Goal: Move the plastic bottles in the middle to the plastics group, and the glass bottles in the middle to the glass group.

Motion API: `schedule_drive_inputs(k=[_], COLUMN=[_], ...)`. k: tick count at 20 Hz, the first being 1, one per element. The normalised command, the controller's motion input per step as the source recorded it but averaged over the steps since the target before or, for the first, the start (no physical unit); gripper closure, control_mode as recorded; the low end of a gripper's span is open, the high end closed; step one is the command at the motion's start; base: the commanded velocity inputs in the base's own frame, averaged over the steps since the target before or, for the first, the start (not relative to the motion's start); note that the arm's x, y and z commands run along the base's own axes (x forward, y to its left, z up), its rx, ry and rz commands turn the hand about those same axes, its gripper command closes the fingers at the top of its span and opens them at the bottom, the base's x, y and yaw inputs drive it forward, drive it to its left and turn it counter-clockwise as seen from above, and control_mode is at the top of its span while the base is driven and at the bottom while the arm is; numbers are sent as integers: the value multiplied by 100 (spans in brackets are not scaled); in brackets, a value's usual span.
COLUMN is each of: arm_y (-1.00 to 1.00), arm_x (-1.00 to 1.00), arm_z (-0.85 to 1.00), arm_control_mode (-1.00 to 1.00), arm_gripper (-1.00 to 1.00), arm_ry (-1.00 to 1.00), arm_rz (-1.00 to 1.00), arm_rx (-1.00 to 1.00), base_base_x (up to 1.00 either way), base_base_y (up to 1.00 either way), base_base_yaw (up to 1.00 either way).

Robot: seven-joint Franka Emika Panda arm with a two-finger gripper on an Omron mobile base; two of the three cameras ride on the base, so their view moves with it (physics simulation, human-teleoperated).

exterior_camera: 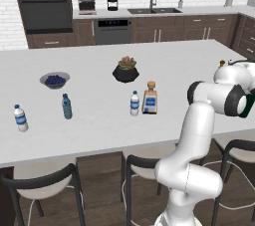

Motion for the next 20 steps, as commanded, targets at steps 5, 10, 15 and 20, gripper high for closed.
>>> schedule_drive_inputs(k=[5, 10, 15, 20], arm_y=[0, 0, 0, 6], arm_x=[0, 0, 0, -1], arm_z=[0, 0, 0, 0], arm_control_mode=[-100, -100, -100, -100], arm_gripper=[-100, -100, -100, -100], arm_ry=[0, 0, 0, 0], arm_rz=[0, 0, 0, 0], arm_rx=[0, 0, 0, 0], base_base_x=[0, 0, 0, 0], base_base_y=[0, 0, 0, 0], base_base_yaw=[0, 0, 0, 0])
